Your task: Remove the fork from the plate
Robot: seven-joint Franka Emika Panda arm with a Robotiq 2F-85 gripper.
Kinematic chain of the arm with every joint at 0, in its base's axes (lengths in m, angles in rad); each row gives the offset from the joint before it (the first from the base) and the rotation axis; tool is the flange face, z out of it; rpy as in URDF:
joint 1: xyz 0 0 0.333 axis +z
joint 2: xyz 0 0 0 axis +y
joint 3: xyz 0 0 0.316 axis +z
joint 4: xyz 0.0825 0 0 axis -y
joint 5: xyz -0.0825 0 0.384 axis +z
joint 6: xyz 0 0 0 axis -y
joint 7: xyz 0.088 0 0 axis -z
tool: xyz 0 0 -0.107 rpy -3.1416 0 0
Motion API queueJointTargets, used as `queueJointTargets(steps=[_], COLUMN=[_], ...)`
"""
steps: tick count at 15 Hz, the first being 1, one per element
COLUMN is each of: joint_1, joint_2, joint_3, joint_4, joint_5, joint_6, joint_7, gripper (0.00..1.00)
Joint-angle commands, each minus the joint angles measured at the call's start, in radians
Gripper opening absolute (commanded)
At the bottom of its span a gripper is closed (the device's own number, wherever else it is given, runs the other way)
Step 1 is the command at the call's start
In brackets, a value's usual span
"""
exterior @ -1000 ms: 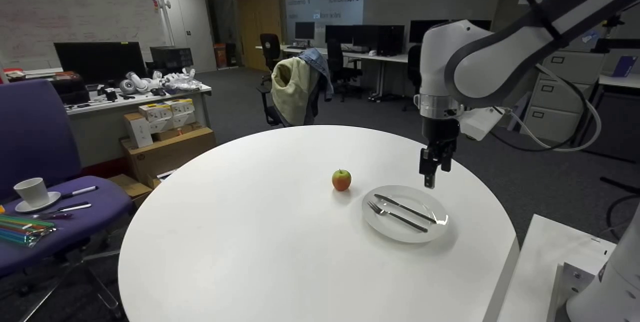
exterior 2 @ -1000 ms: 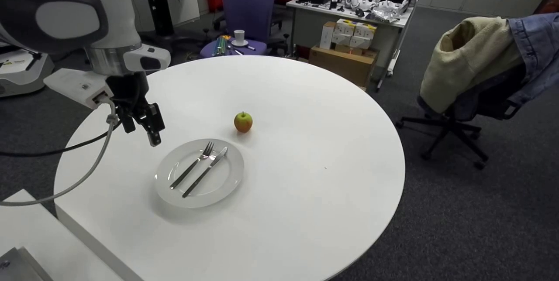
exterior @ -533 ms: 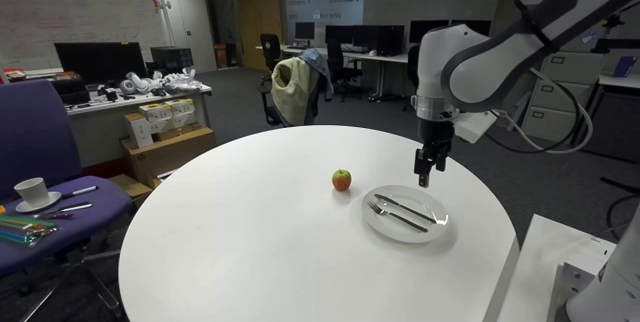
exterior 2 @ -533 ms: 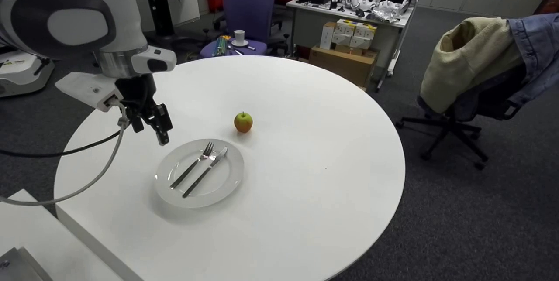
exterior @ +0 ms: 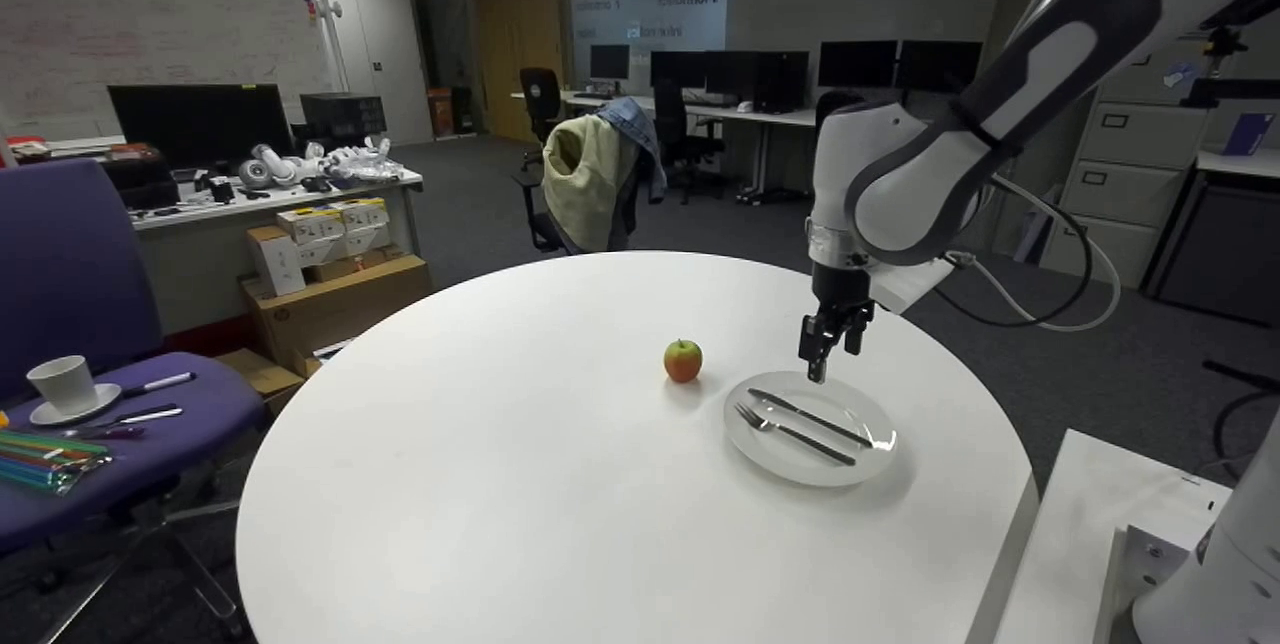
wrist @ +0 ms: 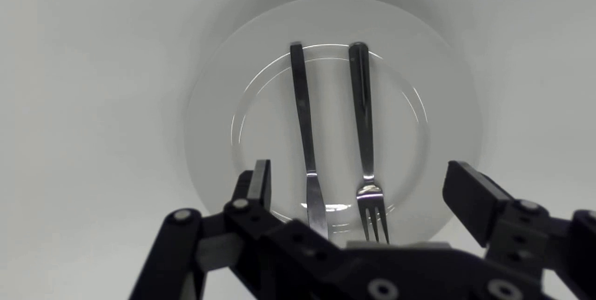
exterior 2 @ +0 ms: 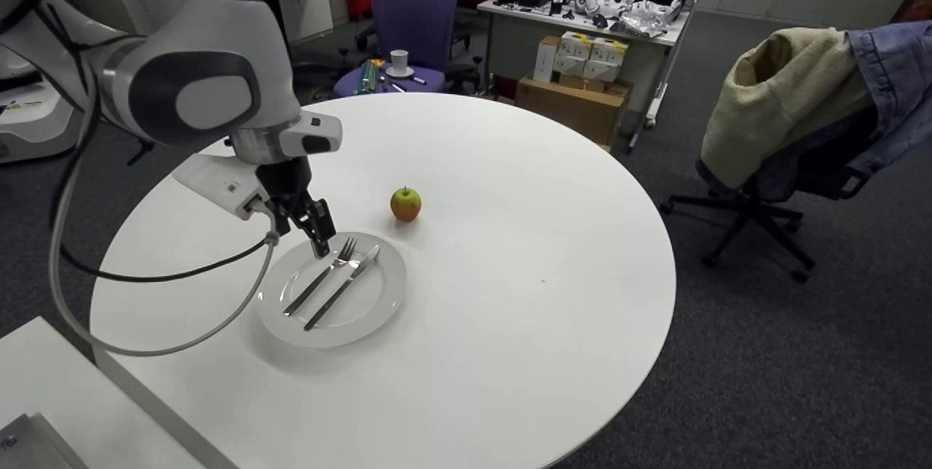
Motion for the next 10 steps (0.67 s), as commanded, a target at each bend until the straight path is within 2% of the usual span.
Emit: queueJointTargets(steps=[1, 10], joint_1=[0.008, 0.009], joint_2=[0.111, 0.286], joint_3=[-0.015, 0.008], joint_4=[0.061, 0.174], joint_5=[0.057, 0.112], joint_6=[0.049, 0.103], joint_7=[-0.039, -0.087], gripper=[1.0, 1.0])
